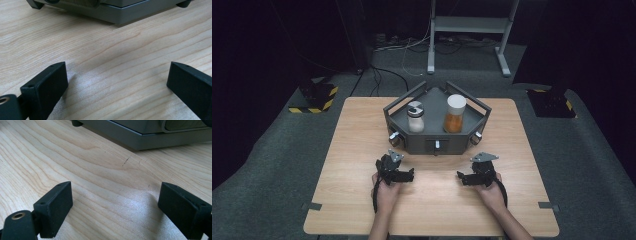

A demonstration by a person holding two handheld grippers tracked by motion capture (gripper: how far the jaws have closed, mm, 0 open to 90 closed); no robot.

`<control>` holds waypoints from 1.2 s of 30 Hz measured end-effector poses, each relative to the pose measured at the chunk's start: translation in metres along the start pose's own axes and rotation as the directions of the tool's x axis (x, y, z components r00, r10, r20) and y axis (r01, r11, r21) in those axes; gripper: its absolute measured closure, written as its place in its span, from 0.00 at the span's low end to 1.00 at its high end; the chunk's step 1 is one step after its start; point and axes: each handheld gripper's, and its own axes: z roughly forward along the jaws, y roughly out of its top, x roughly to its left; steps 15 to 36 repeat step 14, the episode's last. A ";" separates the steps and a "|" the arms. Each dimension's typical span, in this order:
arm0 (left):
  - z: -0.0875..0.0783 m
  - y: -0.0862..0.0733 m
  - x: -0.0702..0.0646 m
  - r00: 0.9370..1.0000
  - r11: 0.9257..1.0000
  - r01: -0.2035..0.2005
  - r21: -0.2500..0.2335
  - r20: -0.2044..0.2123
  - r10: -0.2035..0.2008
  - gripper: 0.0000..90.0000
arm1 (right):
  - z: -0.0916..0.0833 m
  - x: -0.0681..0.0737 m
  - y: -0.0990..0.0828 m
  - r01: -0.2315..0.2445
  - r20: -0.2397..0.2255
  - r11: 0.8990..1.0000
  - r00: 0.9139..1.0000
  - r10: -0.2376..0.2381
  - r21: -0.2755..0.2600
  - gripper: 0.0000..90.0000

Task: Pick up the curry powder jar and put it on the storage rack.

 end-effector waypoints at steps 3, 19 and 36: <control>0.000 0.000 0.000 1.000 1.000 0.000 0.000 0.000 0.000 0.04 | 0.000 0.000 0.000 0.000 0.000 1.000 1.000 0.000 0.000 0.13; 0.000 0.000 0.000 1.000 1.000 0.000 0.000 0.000 0.000 0.04 | 0.000 -0.001 0.000 0.003 -0.004 1.000 1.000 -0.003 0.000 0.13; 0.000 0.000 0.000 1.000 1.000 0.000 0.000 0.000 0.000 0.04 | 0.000 -0.001 0.000 0.003 -0.004 1.000 1.000 -0.003 0.000 0.13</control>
